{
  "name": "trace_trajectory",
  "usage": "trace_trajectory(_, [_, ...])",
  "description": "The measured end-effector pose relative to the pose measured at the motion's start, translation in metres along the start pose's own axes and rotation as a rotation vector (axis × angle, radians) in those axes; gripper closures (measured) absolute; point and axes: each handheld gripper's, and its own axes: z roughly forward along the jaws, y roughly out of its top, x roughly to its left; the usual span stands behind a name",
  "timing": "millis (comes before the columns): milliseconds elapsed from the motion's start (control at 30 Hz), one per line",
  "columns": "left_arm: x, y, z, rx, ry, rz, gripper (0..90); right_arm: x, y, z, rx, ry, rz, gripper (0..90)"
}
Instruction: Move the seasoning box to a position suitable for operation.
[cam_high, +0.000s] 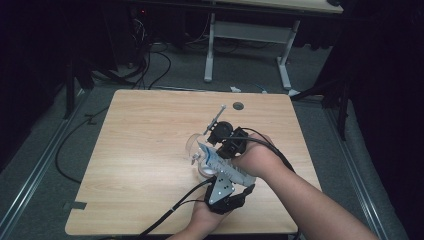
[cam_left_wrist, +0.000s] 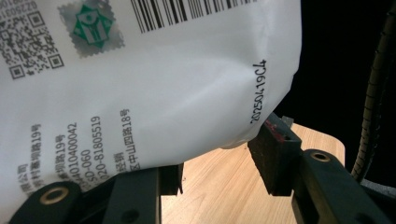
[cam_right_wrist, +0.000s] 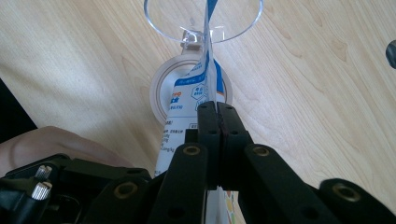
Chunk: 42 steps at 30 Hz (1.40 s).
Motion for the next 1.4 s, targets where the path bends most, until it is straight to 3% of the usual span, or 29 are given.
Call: trace_trajectory(1400, [0.006,-0.024,-0.001,0.063,0.009,0.011,58.1,-0.001,-0.012,0.002,0.008,0.019,0.013,89.9])
